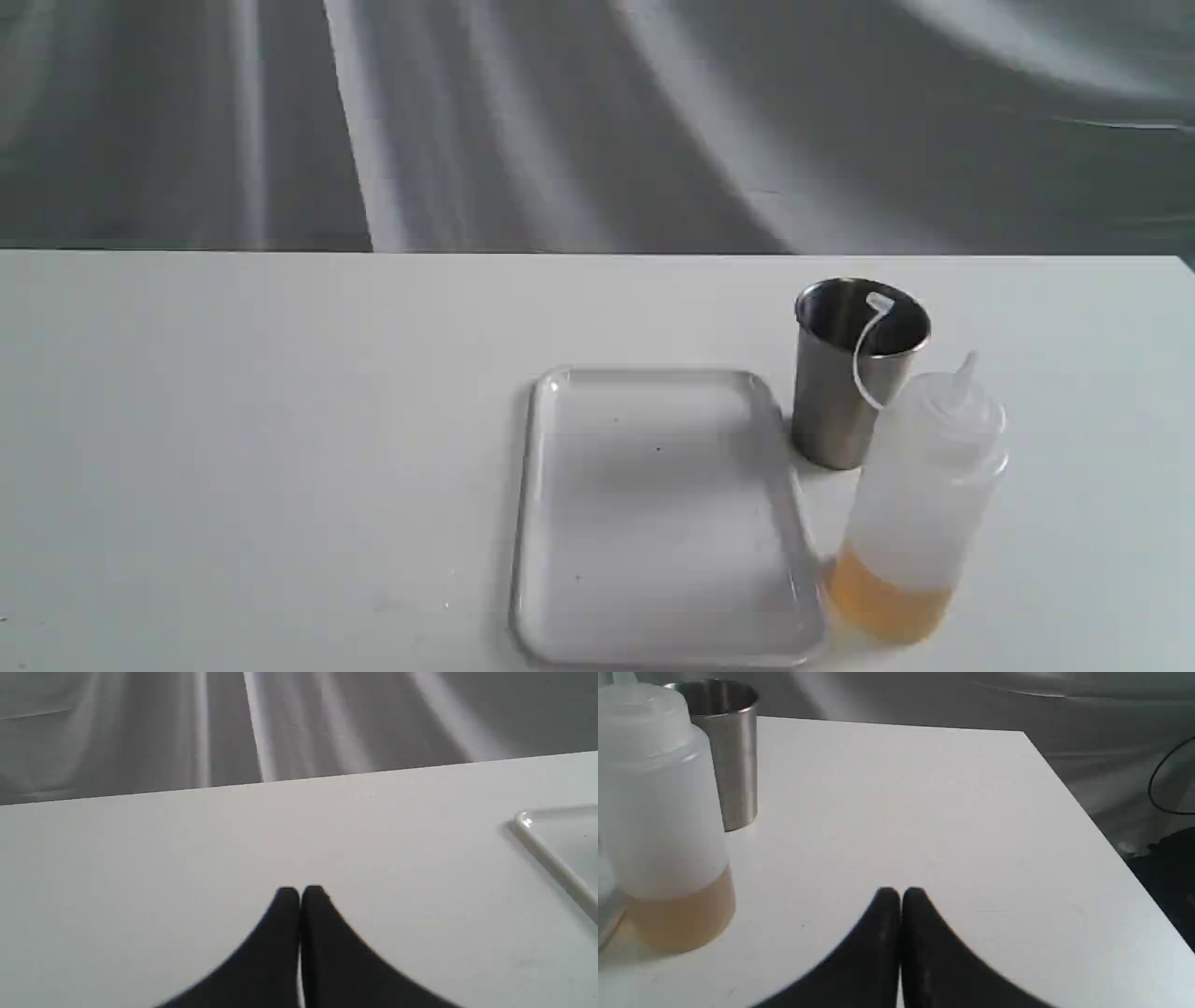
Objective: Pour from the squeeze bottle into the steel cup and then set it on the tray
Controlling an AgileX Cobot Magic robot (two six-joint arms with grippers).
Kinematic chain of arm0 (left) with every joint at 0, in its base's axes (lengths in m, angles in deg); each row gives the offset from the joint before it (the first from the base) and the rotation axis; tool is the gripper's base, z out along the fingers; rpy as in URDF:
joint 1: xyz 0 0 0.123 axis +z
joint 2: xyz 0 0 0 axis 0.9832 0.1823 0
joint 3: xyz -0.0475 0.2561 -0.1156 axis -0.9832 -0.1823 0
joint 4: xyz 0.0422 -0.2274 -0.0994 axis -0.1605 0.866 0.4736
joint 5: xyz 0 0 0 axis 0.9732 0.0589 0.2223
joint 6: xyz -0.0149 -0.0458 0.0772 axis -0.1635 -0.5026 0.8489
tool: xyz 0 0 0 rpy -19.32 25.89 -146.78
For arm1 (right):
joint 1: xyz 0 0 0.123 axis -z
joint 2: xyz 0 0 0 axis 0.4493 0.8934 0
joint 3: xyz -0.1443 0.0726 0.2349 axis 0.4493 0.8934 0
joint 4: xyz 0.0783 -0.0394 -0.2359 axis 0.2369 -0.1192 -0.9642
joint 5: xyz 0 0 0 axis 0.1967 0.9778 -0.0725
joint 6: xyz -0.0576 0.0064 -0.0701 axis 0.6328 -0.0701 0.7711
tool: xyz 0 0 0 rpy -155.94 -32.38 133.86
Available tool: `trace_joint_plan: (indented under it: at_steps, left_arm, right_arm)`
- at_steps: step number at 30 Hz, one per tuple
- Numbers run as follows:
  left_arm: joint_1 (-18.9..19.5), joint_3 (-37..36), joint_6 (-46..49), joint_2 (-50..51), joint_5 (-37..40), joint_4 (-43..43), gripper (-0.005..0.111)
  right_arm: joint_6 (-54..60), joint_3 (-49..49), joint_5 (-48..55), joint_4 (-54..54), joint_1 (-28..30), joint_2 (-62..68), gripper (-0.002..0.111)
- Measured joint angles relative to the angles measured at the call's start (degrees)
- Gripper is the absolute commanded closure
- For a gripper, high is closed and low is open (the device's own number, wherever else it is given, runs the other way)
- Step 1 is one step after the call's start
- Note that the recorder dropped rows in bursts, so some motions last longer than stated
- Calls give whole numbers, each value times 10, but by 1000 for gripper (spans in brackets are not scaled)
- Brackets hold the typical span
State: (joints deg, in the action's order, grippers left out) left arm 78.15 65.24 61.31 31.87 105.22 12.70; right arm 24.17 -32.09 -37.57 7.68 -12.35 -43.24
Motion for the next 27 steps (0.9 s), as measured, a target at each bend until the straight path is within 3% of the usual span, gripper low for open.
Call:
trace_joint_plan:
  at_steps: [15, 27]
  left_arm:
    - [0, 0, 0, 0, 0, 0, 107]
    - [0, 0, 0, 0, 0, 0, 107]
  right_arm:
    - [0, -8, 19, 0, 0, 0, 108]
    - [0, -199, 83, 0, 0, 62, 108]
